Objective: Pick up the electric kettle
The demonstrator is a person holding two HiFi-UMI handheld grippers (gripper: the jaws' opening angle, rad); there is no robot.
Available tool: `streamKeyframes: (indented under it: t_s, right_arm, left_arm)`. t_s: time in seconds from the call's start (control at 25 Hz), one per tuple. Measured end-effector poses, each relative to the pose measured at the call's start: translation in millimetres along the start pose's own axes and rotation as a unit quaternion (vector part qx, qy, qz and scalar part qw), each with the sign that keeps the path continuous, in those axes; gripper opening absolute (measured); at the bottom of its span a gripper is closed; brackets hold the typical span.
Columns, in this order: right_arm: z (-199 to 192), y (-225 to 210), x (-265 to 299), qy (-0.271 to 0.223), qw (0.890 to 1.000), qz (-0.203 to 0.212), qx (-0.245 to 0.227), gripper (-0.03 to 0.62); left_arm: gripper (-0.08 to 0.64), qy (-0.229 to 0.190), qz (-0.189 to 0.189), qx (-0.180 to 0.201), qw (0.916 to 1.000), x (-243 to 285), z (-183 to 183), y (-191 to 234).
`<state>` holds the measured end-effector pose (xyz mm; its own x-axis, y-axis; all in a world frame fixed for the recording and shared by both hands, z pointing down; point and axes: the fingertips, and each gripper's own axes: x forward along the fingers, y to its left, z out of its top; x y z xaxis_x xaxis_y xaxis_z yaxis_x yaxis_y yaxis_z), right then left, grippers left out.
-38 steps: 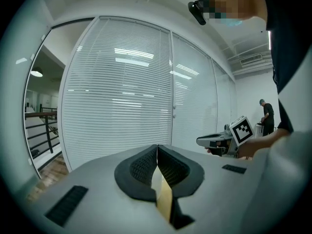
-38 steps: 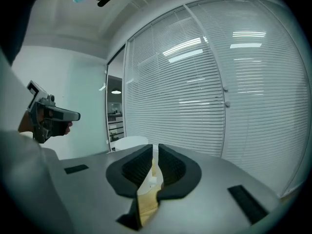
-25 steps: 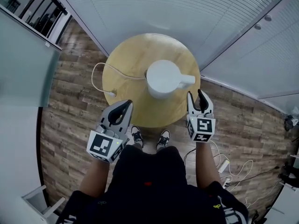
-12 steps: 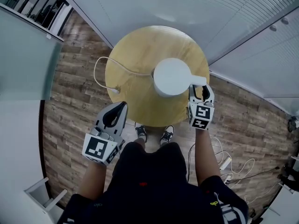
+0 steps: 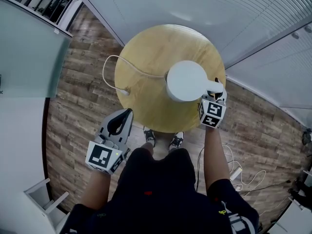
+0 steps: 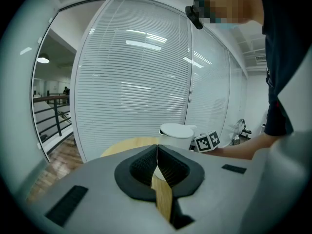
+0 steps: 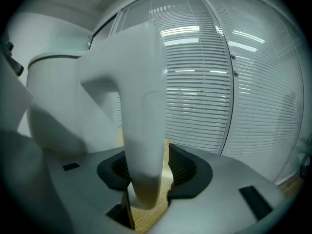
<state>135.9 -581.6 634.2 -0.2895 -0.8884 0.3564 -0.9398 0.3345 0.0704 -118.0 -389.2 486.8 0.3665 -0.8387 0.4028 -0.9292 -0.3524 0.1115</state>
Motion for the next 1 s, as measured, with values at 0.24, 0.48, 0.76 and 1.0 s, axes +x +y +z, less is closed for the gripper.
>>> streamKeyframes:
  t_s: [0.24,0.48,0.76,1.0]
  right_arm:
    - [1.3,-0.4,7.9,-0.008,1.0,-0.002,0.004,0.162]
    - [6.2,1.7,9.4,-0.01,1.0,-0.017,0.012,0.051]
    - [17.5,2.3,7.4,0.0,0.998,-0.044,0.036,0.051]
    - [27.5,4.2,1.9,0.02,0.997,-0.056,0.049,0.052]
  left_arm:
    - [0.023,0.002,0.0,0.0,1.0,-0.1,-4.8,-0.3]
    - [0.023,0.003,0.007,-0.003,1.0,-8.6,-7.9,5.0]
    - [0.023,-0.005,0.011,-0.005,0.9999,-14.7,-4.0,8.1]
    - [0.023,-0.014,0.015,-0.008,0.9998,-23.1,-1.5,15.3]
